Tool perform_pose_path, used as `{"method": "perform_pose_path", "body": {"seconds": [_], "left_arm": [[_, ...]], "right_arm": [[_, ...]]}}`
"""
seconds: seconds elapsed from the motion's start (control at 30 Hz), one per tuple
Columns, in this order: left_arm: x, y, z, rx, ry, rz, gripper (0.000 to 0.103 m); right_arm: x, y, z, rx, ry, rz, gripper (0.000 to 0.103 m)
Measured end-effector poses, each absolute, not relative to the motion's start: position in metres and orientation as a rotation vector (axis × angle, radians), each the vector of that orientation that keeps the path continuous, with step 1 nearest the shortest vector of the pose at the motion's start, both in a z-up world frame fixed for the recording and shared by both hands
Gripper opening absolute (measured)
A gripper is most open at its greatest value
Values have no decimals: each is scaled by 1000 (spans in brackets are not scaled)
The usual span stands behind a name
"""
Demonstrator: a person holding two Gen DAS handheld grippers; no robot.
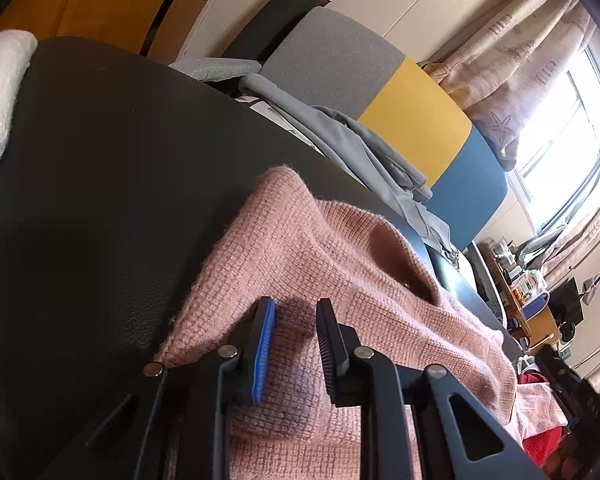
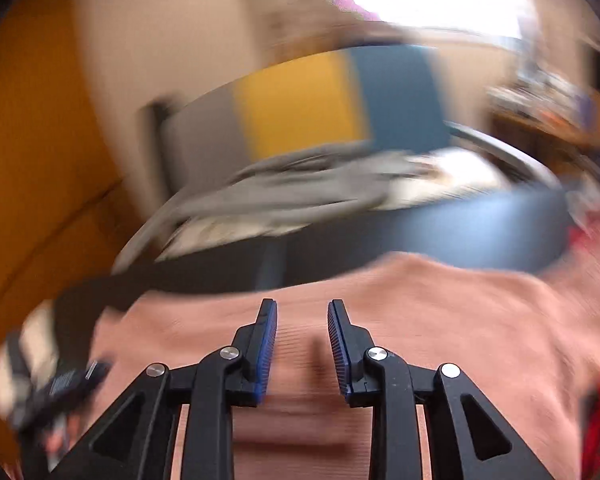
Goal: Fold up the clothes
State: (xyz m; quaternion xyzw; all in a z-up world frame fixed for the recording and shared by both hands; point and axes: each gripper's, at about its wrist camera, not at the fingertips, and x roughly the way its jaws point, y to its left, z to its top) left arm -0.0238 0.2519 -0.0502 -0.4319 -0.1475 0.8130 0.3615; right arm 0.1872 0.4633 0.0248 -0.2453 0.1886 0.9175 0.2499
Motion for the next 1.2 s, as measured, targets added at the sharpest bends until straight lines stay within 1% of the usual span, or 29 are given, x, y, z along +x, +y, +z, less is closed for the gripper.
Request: {"method": "perform_pose_path", "body": {"seconds": [0.1, 0.17, 0.23, 0.27, 0.3, 0.33, 0.4, 0.43, 0.5, 0.53, 0.57, 0.63, 0.7, 0.77, 0.83, 0.87, 0.97, 1.0, 1.07, 1.13, 1.2], "left_arm": [[-25, 249, -52, -1113, -404, 2083, 19], [-25, 250, -53, -1115, -398, 2094, 16], [-25, 251, -53, -1117, -387, 2105, 15], [-25, 251, -53, -1116, -383, 2109, 15], [-25, 251, -53, -1116, -380, 2112, 15], [-25, 252, -54, -1116, -380, 2110, 15], [-26, 252, -54, -1115, -380, 2106, 14], [-26, 252, -54, -1116, -382, 2105, 14], [-27, 252, -54, -1115, -386, 2103, 14], [-27, 251, -54, -1114, -386, 2103, 14], [-27, 252, -54, -1114, -384, 2103, 14], [-27, 252, -54, -1113, -382, 2104, 14], [-27, 252, -54, -1112, -380, 2105, 14], [-28, 252, -54, -1112, -380, 2103, 14], [-26, 253, -53, -1112, -376, 2106, 14], [-26, 253, -53, -1112, -372, 2108, 14], [-27, 253, -53, -1111, -370, 2109, 14], [-27, 253, -53, -1111, -370, 2109, 14], [-27, 254, -53, -1110, -368, 2110, 14], [-27, 254, -53, -1110, -363, 2112, 14], [-27, 254, -53, -1111, -362, 2111, 14]], "right_arm": [[122, 431, 3, -883, 455, 2679, 25], [89, 419, -16, -1012, 368, 2700, 25], [67, 418, -32, -1105, 265, 2678, 24], [65, 422, -34, -1112, 228, 2670, 20], [67, 430, -33, -1094, 236, 2639, 7], [73, 441, -31, -1061, 281, 2594, 0], [91, 466, -27, -978, 406, 2504, 0], [98, 473, -26, -962, 431, 2466, 0], [106, 475, -18, -962, 370, 2410, 0], [113, 474, -12, -943, 361, 2411, 5], [121, 471, -4, -906, 384, 2448, 7], [137, 462, 4, -870, 387, 2511, 9], [146, 462, 1, -932, 365, 2533, 9], [151, 473, -13, -1008, 398, 2505, 9], [172, 501, -22, -989, 486, 2451, 6], [183, 517, -22, -949, 549, 2410, 1], [213, 549, -21, -860, 699, 2302, 0], [217, 549, -18, -858, 686, 2293, 4], [221, 539, -9, -862, 603, 2295, 5], [223, 525, -1, -817, 601, 2374, 7], [216, 509, -1, -831, 591, 2455, 9]]}}
